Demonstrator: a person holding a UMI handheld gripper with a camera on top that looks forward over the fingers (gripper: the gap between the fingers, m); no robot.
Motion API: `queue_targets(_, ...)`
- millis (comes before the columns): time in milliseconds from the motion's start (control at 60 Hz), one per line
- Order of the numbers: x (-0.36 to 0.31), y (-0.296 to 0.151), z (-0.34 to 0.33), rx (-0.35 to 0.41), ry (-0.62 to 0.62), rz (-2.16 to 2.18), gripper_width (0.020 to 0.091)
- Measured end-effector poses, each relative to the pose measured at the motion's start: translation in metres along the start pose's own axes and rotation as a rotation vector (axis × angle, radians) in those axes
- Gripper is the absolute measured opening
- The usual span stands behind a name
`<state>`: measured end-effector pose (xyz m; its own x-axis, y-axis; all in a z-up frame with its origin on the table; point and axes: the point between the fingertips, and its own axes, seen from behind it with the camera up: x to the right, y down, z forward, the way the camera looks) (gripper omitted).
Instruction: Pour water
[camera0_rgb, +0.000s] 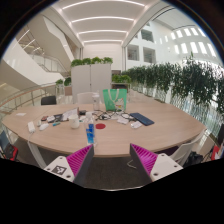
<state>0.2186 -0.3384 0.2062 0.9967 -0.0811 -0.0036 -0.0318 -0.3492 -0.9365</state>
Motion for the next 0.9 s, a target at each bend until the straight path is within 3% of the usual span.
queue_targets(300, -0.112, 0.037, 0.185, 0.066, -0.1, 0.03, 0.0805)
queue_targets(517, -0.119, 0.022, 0.31, 0.116, -0.009, 0.013, 0.0803)
queue_targets(567, -0.118, 0.017, 0.329, 0.126, 0.005, 0.01, 0.0732)
queue_targets(600, -0.119, 0.013, 0.339, 0.131, 0.005, 0.005, 0.0609)
queue_targets(617, -0.119, 0.011, 0.344, 0.131, 0.002, 0.004, 0.0501)
queue_targets(633, -0.118, 0.012, 0.348, 0.125, 0.009, 0.006, 0.048)
queue_targets(750, -0.12, 0.007, 0.362, 0.125, 0.014, 0.006, 0.0445)
queue_targets(900, -0.123, 0.008, 0.369, 0.054, -0.035, 0.038, 0.042)
